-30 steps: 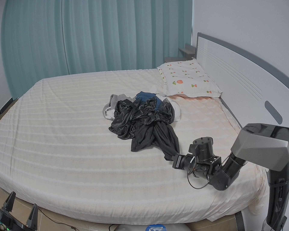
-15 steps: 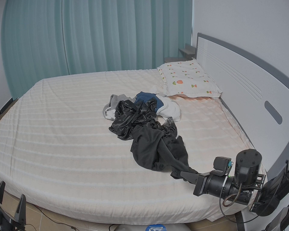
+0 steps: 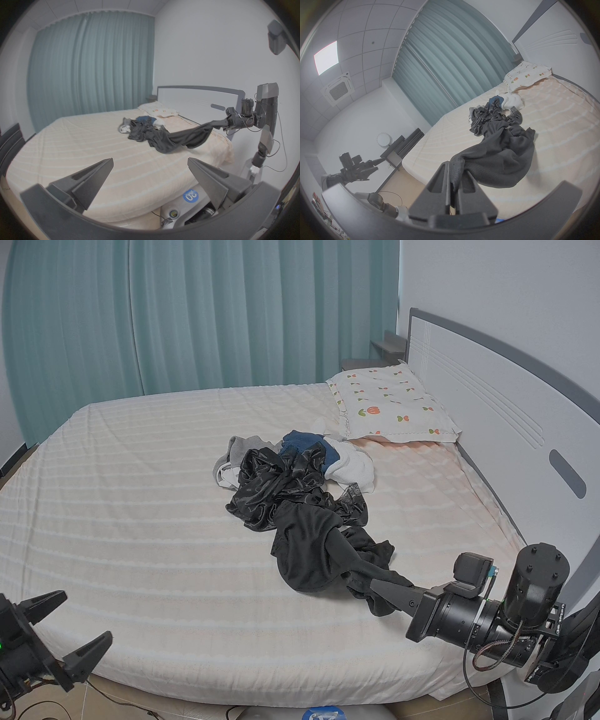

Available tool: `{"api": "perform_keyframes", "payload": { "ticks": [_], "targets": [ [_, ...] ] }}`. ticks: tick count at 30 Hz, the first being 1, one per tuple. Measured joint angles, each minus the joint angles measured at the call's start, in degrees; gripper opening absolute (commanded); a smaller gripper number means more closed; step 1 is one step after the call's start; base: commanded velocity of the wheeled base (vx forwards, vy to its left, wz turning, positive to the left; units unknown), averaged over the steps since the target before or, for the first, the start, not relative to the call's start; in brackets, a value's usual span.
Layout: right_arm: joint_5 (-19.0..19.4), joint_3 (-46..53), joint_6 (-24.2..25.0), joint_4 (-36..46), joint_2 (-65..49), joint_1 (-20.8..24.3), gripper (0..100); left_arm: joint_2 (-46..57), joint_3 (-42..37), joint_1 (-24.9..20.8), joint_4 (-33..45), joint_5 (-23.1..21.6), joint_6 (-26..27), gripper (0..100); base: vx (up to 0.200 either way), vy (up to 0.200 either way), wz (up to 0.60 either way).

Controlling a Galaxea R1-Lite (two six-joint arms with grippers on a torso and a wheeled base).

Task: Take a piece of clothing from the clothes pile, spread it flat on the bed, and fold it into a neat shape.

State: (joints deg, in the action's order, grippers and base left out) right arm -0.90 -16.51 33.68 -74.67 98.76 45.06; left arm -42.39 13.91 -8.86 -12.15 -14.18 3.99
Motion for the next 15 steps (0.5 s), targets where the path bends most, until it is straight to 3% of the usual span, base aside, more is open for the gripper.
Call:
{"api": "perform_keyframes", "payload": {
  "ticks": [8,15],
  "targets": [
    [0.1,-0.7,-0.3,-1.9,0.4,0.4,0,-23.1,1.5,-9.4,-15.8,3.0,-2.3,100,0.0,0.0,0.0],
    [0.3,-1.0,-0.8,-2.8,0.6,0.6,0,-42.9,5.8,-19.1,-26.9,9.4,-8.3,100,0.0,0.0,0.0]
  ]
}}
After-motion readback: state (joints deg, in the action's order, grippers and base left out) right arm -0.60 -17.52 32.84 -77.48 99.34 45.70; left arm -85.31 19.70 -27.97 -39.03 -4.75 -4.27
